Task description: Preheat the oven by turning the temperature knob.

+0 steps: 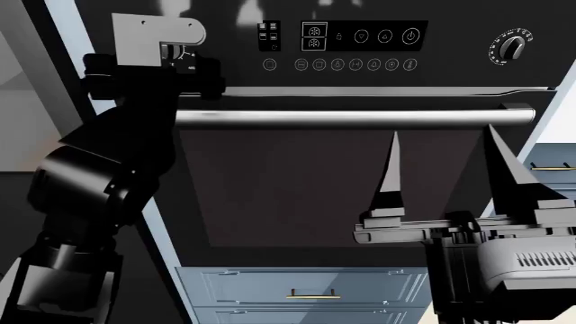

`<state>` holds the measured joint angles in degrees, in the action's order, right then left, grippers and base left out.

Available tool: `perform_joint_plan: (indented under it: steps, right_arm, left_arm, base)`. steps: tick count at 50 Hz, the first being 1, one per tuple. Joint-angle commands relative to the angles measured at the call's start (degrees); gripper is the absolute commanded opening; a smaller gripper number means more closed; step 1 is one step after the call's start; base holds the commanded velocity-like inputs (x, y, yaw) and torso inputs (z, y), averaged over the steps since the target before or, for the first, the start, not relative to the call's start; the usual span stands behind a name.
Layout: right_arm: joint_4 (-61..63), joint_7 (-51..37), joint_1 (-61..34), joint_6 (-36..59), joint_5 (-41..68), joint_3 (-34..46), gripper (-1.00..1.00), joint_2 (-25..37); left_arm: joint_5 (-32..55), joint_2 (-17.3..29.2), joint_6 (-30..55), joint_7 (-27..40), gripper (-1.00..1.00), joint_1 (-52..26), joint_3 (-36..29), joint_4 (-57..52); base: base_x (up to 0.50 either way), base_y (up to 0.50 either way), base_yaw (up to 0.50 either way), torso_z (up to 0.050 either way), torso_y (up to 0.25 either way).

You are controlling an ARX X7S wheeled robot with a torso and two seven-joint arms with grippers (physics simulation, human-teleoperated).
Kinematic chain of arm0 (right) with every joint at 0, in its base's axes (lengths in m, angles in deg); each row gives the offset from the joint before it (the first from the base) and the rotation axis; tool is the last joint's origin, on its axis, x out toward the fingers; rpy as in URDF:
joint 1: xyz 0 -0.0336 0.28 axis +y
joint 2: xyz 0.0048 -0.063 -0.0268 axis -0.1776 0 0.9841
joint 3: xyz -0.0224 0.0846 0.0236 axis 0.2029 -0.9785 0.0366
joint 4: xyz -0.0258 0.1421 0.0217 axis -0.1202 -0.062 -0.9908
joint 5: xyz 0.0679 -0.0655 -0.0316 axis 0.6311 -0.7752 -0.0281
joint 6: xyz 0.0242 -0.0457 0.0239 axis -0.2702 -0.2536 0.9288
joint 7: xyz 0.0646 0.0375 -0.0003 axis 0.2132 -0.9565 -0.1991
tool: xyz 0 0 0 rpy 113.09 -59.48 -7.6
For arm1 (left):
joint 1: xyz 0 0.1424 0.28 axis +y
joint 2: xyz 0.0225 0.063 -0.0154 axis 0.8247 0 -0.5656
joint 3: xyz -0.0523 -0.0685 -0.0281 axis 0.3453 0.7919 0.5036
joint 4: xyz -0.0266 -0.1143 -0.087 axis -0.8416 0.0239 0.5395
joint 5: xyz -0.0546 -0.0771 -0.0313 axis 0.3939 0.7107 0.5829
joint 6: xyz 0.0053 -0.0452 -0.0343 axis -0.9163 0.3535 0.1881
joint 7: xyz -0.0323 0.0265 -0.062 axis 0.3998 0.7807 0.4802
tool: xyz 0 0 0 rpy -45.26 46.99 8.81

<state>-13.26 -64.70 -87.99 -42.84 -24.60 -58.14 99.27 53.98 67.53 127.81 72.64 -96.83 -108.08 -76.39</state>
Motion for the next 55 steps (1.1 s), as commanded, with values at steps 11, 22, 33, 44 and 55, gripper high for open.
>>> perform_joint_plan:
  steps: [11,22,33,44,55]
  right_arm:
    - [-0.92,-0.24,0.02,-0.80,0.02,0.47,1.00,0.30]
    - [-1.15,-0.41,-0.03,-0.96,-0.01,0.70,1.00,0.42]
    - [-1.24,-0.57,0.03,-0.63,-0.20,1.14,1.00,0.62]
    - [-1.51,-0.70,-0.06,-0.48,-0.19,1.47,1.00,0.73]
    - [-2.07,-0.80,0.00,-0.83,-0.28,1.92,1.00,0.81]
  left_arm:
    - [-1.82,-1.28,-4.58,-1.51,1.00,-1.78,-1.49,7.55]
    - [-0.90,-0.40,-3.16,-0.85,-1.00,-0.94,-0.91,4.92]
    - [-0.49,-0.01,-3.04,-0.65,-1.00,-0.56,-0.75,3.86]
    - [-0.81,-0.09,-3.93,-0.92,-1.00,-0.91,-1.23,4.87]
    - [-1.29,-0.54,-5.15,-1.54,-1.00,-2.50,-1.65,7.46]
  base:
    - [0.00,0.00,0.00,0.000,0.000]
    - [0.00,0.00,0.00,0.000,0.000]
    - [0.00,0.00,0.00,0.000,0.000]
    - [0.00,0.00,0.00,0.000,0.000]
    - [0.00,0.00,0.00,0.000,0.000]
